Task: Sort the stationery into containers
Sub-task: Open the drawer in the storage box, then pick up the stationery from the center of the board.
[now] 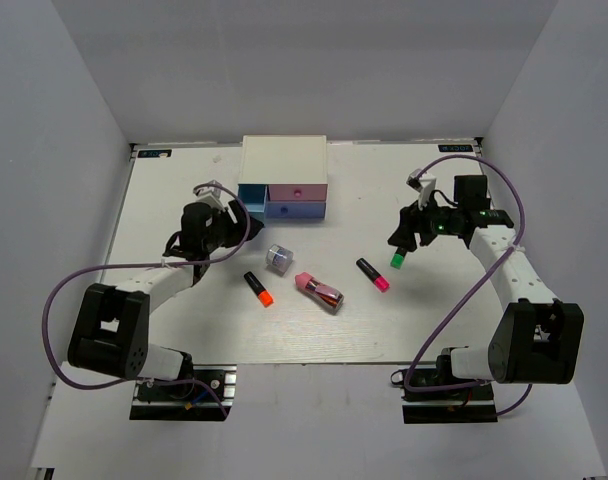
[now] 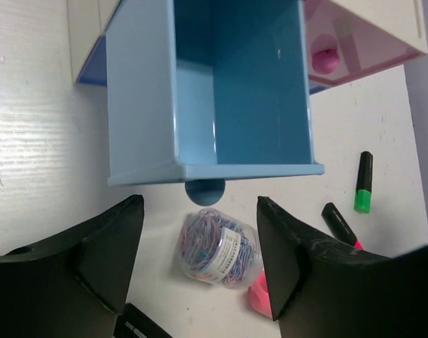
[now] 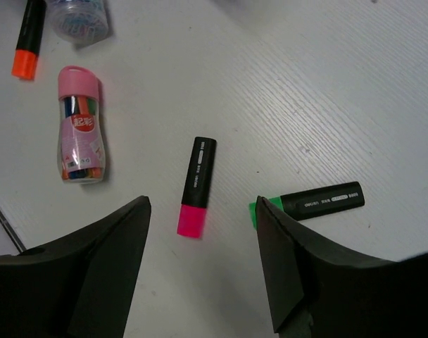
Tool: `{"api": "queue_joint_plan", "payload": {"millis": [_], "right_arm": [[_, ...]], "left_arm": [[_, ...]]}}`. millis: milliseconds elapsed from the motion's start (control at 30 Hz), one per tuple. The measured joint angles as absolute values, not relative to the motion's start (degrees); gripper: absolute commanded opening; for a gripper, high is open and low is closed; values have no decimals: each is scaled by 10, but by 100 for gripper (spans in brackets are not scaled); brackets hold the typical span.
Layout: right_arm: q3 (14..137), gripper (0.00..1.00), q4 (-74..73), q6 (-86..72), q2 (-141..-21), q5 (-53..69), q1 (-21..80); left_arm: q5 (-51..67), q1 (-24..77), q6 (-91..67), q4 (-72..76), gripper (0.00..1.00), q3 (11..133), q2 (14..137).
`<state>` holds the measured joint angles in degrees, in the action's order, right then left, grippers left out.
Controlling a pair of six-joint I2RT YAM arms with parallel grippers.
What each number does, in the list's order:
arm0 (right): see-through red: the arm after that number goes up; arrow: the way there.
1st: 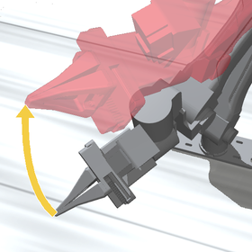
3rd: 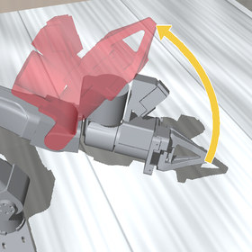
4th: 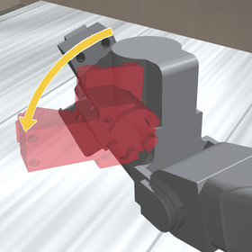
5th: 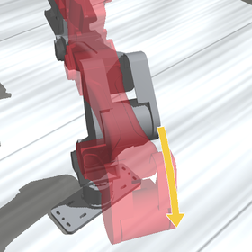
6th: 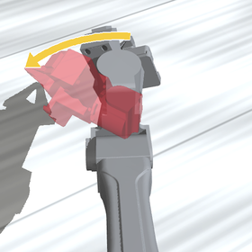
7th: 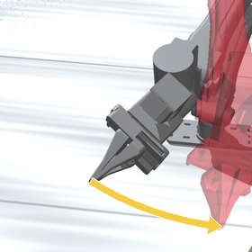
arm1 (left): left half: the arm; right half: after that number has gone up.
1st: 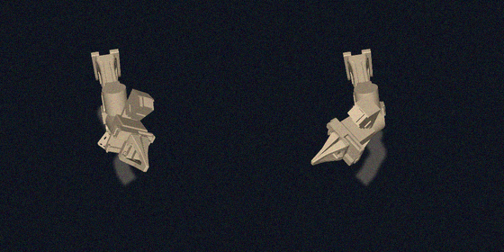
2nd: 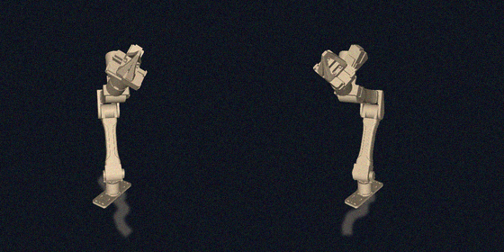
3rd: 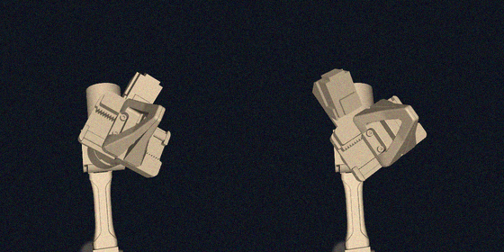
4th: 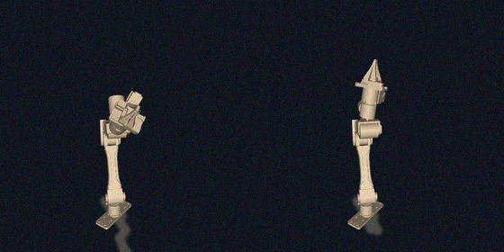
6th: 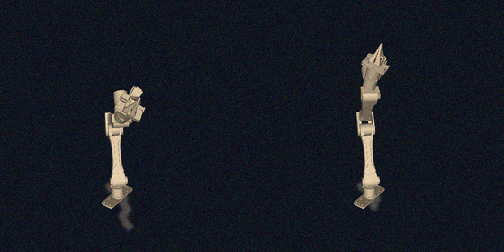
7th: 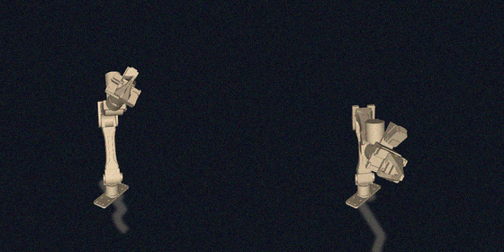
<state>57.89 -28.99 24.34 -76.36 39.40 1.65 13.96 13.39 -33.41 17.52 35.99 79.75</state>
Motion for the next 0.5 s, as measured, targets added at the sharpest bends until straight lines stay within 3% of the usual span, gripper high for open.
{"api": "queue_joint_plan", "payload": {"millis": [233,400,500], "right_arm": [[587,85,-337,337,-764,453,38],[606,85,-366,397,-766,481,63],[615,77,-378,430,-767,490,79]], "left_arm": [[139,135,-317,134,80,363,789],[140,135,-288,88,80,371,737],[139,135,-278,48,78,366,676]]}}
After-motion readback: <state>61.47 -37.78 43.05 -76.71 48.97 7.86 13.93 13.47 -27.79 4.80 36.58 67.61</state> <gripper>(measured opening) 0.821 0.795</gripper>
